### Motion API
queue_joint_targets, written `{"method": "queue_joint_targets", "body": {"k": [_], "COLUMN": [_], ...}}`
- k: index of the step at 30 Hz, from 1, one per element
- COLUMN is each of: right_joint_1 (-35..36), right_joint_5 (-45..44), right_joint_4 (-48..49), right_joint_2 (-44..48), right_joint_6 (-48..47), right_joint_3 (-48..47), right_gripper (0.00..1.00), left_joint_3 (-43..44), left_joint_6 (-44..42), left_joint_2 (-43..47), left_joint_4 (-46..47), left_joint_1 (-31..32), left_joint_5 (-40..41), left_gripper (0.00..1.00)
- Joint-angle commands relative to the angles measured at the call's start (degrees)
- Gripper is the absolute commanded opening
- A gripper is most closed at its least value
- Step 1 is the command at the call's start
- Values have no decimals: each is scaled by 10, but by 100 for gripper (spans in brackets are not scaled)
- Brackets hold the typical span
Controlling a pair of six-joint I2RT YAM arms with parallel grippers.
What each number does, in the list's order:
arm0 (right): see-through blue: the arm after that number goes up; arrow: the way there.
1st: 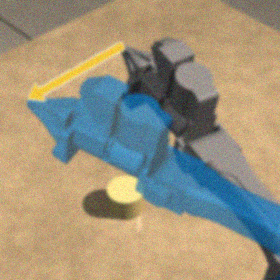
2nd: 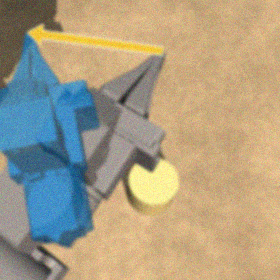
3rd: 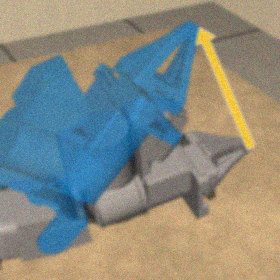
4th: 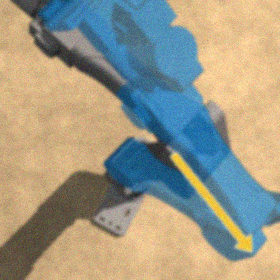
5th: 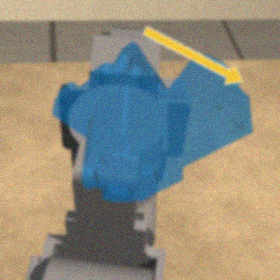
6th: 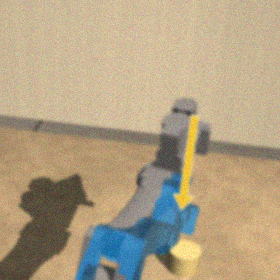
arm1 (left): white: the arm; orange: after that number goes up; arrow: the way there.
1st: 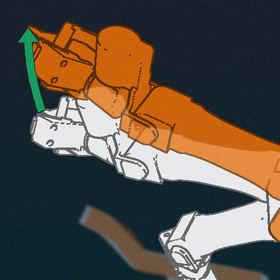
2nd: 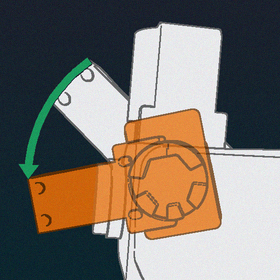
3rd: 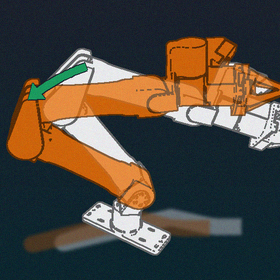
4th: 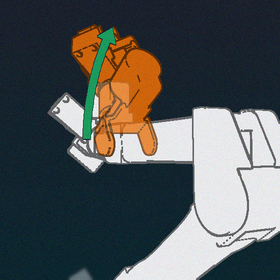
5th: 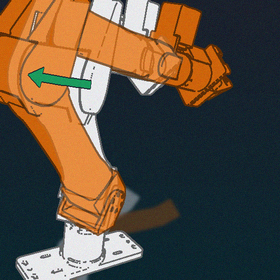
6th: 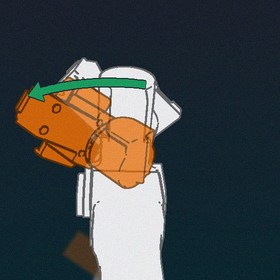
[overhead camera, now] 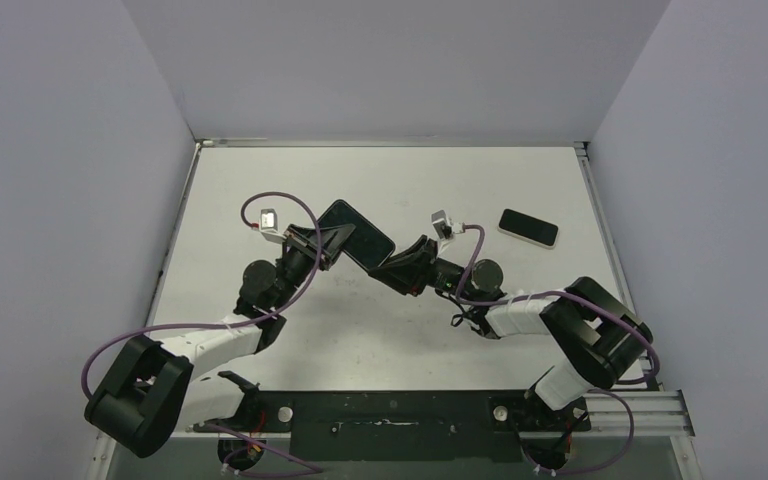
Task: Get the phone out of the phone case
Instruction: Remove the phone case from the phone.
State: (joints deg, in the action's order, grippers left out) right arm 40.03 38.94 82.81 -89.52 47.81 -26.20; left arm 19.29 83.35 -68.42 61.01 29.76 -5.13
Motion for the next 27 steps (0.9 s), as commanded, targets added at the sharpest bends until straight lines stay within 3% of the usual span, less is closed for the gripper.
{"method": "queue_joint_targets", "body": {"k": [1, 14, 23, 27], "right_joint_1": [8, 8, 1, -30], "right_joint_5": [67, 74, 49, 47], "right_joint_4": [-29, -216, -291, -291], "right_joint_2": [20, 74, 96, 134], "right_joint_6": [-151, -319, -337, -316], "right_joint_3": [-32, -67, -55, -10], "right_gripper": [0, 0, 0, 17], "left_joint_3": [33, 56, 63, 70], "left_joint_6": [1, 2, -20, -36], "left_joint_2": [-7, -35, -36, -38], "left_joint_4": [-5, 22, 29, 26], "left_joint_1": [6, 6, -15, -44], "left_joint_5": [-42, -89, -125, -165], "left_gripper": [0, 0, 0, 0]}}
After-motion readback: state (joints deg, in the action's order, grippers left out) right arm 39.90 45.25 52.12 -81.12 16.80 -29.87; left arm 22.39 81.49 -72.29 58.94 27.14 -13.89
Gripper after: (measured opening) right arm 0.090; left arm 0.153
